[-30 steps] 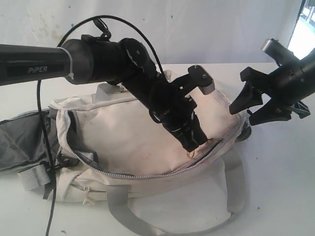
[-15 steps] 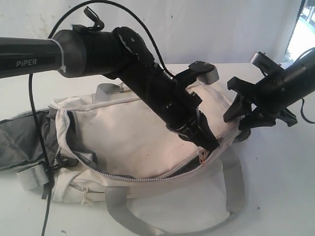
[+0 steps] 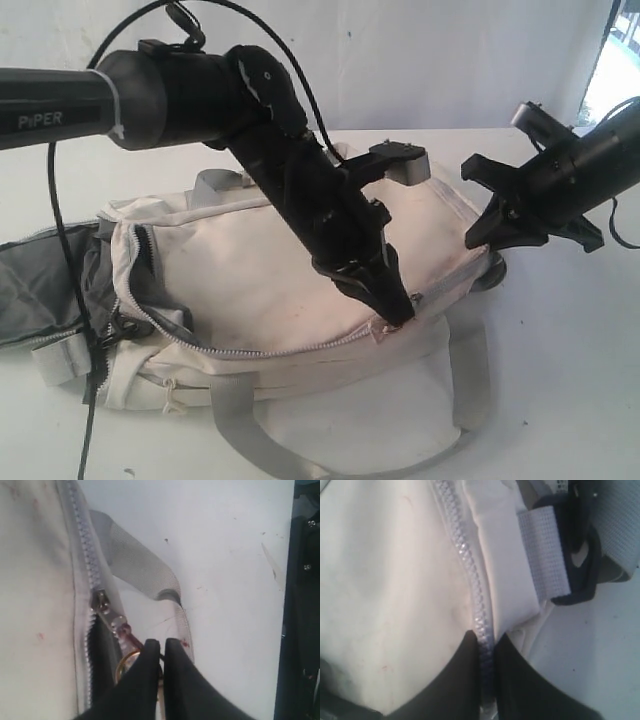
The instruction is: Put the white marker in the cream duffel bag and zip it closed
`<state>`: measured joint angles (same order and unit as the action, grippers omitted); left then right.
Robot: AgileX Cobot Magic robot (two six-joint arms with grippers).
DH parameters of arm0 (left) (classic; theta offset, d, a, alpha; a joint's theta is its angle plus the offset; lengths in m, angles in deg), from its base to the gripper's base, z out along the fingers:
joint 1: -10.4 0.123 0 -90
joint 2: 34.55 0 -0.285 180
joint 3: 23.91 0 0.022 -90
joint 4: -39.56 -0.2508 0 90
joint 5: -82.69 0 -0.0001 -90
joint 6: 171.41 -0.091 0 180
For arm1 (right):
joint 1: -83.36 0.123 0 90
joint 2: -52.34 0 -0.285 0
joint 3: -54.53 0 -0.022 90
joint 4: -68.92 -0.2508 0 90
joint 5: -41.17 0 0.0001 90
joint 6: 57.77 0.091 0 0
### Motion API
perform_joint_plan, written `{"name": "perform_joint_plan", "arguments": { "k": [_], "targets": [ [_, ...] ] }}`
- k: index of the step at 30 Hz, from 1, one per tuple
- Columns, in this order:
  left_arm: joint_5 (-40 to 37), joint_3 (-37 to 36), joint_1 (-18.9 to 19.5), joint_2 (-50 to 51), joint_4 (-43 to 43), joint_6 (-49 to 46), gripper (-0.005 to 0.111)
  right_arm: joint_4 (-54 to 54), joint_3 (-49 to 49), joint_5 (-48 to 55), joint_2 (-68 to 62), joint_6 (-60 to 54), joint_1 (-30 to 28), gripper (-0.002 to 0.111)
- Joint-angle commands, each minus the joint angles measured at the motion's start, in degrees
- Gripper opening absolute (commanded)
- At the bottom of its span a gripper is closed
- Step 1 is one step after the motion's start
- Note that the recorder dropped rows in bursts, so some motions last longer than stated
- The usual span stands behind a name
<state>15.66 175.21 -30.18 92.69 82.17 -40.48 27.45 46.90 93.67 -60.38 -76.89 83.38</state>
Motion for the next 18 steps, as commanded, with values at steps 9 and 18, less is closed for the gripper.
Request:
{"name": "perform_joint_plan", "arguments": {
  "k": [9,18],
  "targets": [
    [-2.94,-1.59,-0.15,-9.41,-13.13,13.37,0.0,4.96,0.08,-6.2,-0.13,0.25,-0.07,0.0],
    [-2.94,-10.35,-0.05,-16.33,-23.71,20.05,0.0,6.31,0.08,-6.93,-0.13,2.66,-3.4,0.0]
  ]
}}
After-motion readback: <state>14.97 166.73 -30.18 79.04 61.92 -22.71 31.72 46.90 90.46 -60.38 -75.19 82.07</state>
